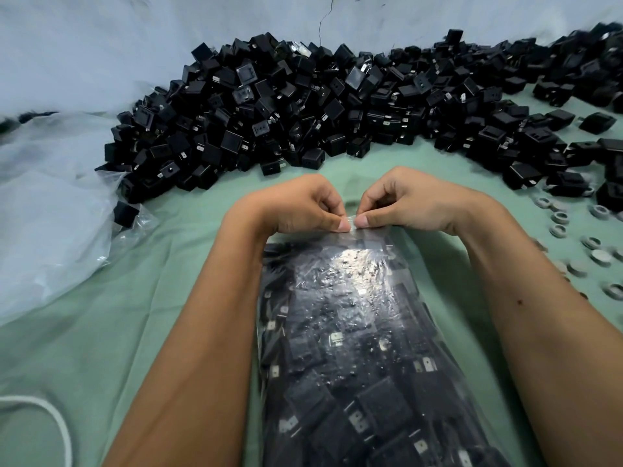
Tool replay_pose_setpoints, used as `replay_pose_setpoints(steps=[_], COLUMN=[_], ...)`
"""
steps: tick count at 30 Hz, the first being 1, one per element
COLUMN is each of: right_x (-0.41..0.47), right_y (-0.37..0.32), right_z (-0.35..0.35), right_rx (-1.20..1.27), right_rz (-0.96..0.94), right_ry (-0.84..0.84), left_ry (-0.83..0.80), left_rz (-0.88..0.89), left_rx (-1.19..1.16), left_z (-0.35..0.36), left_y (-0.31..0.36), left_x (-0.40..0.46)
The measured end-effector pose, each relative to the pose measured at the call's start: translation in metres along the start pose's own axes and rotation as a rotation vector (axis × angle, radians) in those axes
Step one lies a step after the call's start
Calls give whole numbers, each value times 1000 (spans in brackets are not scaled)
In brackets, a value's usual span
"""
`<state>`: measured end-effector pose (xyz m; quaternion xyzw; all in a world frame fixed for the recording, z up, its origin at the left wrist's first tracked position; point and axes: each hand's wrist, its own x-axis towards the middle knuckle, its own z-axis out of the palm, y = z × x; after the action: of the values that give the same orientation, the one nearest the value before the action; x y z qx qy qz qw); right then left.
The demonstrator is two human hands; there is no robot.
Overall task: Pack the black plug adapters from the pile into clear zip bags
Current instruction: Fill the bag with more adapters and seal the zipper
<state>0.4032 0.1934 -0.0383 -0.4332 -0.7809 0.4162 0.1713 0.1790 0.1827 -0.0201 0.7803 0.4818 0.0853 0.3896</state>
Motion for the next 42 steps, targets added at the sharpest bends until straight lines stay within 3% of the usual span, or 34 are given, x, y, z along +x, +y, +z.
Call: replay_pose_setpoints(steps=[8,21,31,42], right_x=[-1,3,6,9], right_y=[-5,-10,-15,-20], right_z=[4,11,13,20], right_rx=[-40,69,-34,-80], right_rz=[-10,2,48,-25], right_ry=[-20,-8,13,14], left_ry=[-19,27,-1,31], left_rz=[-84,-7,-27,-57], left_rx=[29,-60,-69,-68], left_z=[-9,-7,-11,-8], left_y=[-6,-9,-13,-10], left_x=[-5,-6,-10,-9])
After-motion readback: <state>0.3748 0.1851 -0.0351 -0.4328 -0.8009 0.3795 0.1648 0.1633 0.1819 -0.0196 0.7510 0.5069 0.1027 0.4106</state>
